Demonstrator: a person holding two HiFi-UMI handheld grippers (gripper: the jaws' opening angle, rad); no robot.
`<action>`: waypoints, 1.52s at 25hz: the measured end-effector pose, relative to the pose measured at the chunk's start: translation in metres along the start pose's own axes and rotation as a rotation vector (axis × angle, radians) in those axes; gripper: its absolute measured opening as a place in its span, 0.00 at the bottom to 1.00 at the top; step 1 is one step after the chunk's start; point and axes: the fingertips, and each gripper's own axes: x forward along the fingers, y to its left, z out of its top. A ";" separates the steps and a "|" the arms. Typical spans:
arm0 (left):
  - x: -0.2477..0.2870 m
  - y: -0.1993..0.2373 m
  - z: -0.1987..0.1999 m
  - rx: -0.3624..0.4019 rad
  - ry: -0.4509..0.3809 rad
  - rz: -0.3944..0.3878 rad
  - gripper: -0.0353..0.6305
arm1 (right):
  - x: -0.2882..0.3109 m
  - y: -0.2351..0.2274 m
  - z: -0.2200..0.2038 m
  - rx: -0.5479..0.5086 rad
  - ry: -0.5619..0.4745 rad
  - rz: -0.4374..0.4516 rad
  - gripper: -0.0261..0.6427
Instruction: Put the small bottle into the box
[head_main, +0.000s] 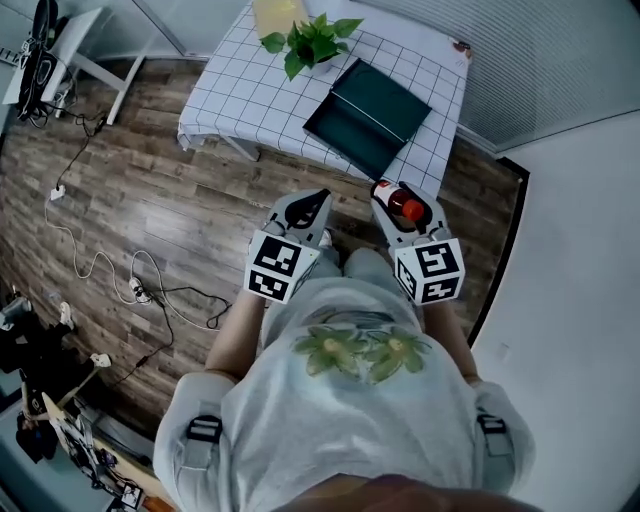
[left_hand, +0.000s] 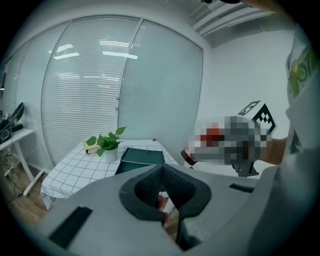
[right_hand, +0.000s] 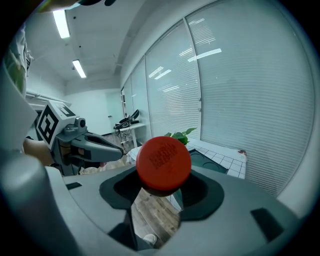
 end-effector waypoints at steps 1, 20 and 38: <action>0.002 0.005 0.000 -0.004 -0.002 -0.006 0.06 | 0.004 -0.001 0.001 0.005 0.001 -0.008 0.37; 0.059 0.030 -0.003 -0.051 0.105 -0.041 0.06 | 0.063 -0.048 0.000 -0.013 0.118 0.057 0.37; 0.072 0.059 0.021 -0.082 0.061 0.084 0.06 | 0.112 -0.051 0.034 -0.129 0.103 0.191 0.37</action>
